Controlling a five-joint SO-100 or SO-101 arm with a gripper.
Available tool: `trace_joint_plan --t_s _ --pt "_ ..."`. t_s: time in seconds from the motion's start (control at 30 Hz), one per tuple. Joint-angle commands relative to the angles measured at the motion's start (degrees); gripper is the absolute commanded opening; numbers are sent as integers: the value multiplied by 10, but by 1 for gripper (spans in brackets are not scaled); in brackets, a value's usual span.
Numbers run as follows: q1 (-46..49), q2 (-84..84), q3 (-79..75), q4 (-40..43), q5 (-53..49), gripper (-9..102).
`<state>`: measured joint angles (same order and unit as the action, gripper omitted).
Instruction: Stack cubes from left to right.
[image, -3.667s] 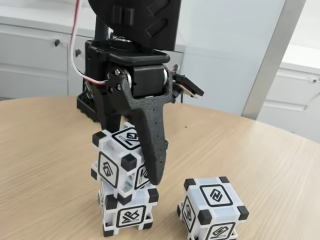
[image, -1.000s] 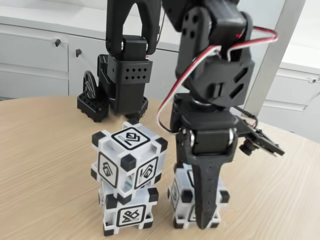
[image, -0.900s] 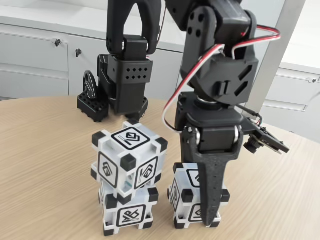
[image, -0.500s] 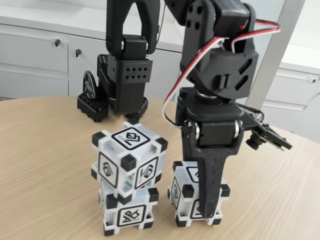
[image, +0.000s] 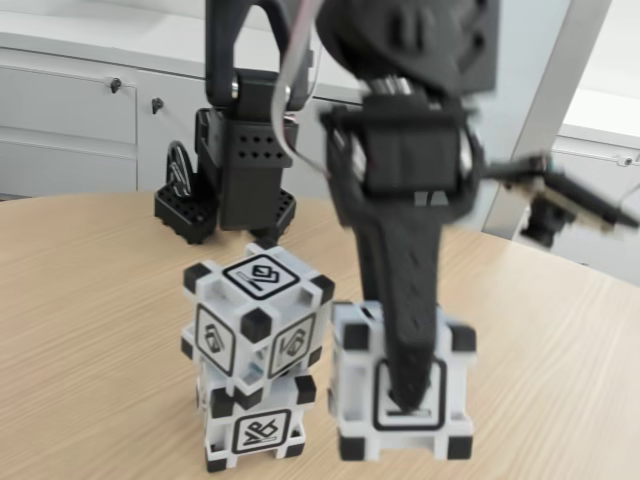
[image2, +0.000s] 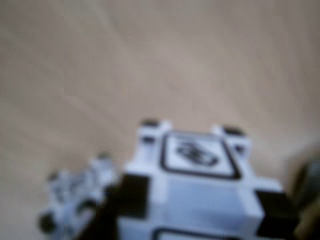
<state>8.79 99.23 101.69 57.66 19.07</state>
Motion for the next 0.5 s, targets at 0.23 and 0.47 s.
trace_joint_plan --t_s 0.23,0.47 --pt "25 36 -190 207 -72 20" --pt "25 25 -372 408 -125 21"
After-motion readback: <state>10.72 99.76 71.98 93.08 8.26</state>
